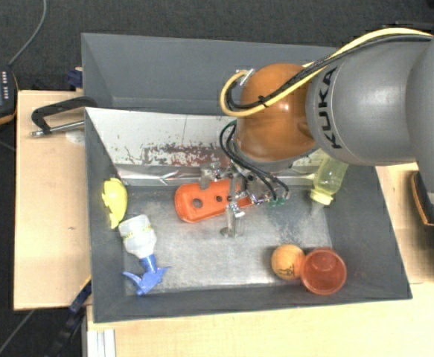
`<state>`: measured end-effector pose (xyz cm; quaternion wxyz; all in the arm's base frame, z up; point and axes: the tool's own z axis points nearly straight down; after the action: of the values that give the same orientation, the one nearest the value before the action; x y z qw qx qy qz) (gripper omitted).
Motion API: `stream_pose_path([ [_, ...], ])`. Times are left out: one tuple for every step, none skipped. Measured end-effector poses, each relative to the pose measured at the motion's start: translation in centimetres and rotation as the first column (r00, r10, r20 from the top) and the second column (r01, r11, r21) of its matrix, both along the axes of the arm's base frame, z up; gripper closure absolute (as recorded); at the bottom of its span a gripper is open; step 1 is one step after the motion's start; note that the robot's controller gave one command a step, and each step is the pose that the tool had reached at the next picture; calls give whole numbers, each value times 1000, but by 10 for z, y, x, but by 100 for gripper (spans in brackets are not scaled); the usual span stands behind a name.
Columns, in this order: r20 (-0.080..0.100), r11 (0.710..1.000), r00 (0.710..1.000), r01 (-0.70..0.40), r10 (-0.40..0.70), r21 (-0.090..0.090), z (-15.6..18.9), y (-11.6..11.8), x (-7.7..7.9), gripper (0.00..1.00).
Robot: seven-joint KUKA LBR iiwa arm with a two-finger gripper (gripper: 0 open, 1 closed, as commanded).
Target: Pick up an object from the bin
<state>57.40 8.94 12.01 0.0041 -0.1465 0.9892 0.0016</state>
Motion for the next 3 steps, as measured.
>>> stream_pose_path([
  [5, 958, 958, -287, 287, -3, -39, -7, 11, 0],
  [8, 885, 885, -465, 465, -4, -28, -38, 27, 100],
  [8, 885, 885, -465, 465, -3, -28, -38, 27, 0],
])
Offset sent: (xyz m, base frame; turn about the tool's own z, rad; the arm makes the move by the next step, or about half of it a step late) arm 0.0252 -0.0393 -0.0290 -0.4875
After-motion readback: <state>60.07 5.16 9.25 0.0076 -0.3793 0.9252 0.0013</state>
